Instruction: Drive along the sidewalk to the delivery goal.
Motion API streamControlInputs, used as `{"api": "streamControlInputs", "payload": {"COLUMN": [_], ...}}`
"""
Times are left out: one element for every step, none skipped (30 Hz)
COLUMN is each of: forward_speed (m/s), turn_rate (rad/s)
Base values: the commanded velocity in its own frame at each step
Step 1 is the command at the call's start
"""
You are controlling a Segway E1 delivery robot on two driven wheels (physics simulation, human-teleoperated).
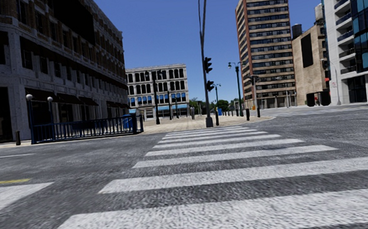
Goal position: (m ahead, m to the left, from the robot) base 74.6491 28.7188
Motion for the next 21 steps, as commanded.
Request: {"api": "streamControlInputs", "payload": {"forward_speed": [2.00, 2.00, 2.00, 2.00, 2.00, 2.00, 2.00, 2.00, 2.00, 2.00, 2.00, 2.00, 2.00, 2.00, 2.00, 2.00, 2.00, 2.00, 2.00, 2.00, 2.00], "turn_rate": [0.00, 0.00, 0.00, 0.00, 0.00, 0.00, 0.00, 0.00, 0.00, 0.00, 0.00, 0.00, 0.00, 0.01, 0.24, 0.46, 0.53, 0.52, 0.52, 0.39, 0.00]}}
